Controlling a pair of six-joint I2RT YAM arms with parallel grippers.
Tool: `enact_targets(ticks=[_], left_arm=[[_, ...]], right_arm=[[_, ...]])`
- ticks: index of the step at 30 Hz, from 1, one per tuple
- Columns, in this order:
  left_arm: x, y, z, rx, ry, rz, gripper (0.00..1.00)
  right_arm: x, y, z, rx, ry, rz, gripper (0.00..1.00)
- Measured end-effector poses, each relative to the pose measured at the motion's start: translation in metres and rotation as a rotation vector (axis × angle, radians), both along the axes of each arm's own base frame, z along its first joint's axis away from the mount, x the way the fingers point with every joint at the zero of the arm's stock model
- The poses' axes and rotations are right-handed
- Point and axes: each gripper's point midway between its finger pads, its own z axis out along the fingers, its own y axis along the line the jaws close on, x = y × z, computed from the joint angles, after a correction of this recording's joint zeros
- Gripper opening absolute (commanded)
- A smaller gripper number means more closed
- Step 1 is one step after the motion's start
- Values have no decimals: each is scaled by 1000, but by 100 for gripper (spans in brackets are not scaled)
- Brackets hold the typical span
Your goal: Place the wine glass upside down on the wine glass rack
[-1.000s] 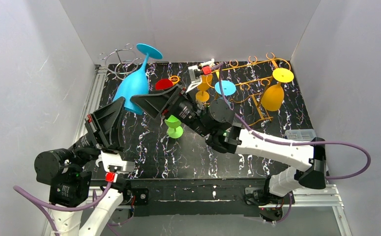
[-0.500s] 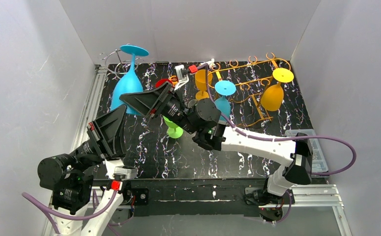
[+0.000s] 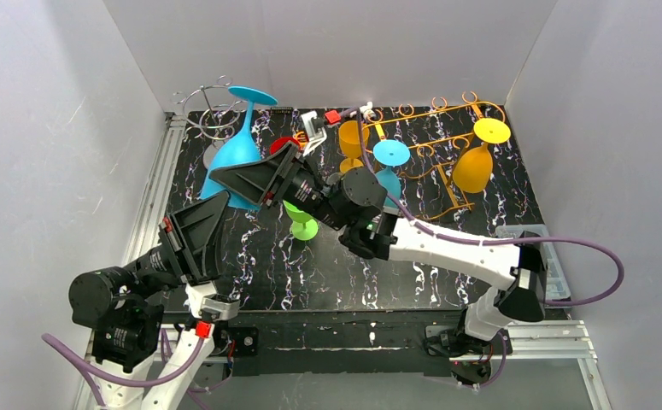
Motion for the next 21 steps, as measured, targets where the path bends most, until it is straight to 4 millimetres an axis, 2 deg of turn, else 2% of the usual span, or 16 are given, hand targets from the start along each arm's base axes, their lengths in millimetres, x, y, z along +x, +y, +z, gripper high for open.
enact_targets(ticks=[2,3,4,5,8,10,14,16,19,21], left_arm=[[1,-1,-4,6,16,-3,48],[2,-1,-6,12,22,-3,70],[4,-2,-10,17,43,-4,86],[7,-2,-14,21,70,-2,97],[12,-3,-25,35,146,0,98],[13,0,-27,29,206,12,98],[17,7,-30,-11,337,39,98],[23,10,-35,-39,436,56,98],[35,15,-43,-94,601,85,98],[45,17,-51,-132,716,104,98]], right_arm=[[1,-2,-4,-42,-10,-12,71],[0,-3,-5,-64,-20,-19,71],[0,-5,-4,-88,-35,-28,71],[0,-9,-3,-112,-52,-41,71],[3,-30,-3,-204,-111,-117,70],[8,-56,-3,-276,-152,-201,70],[17,-135,-5,-386,-209,-394,74],[22,-185,-10,-437,-217,-505,74],[31,-250,-31,-525,-206,-654,74],[36,-285,-47,-591,-196,-739,74]])
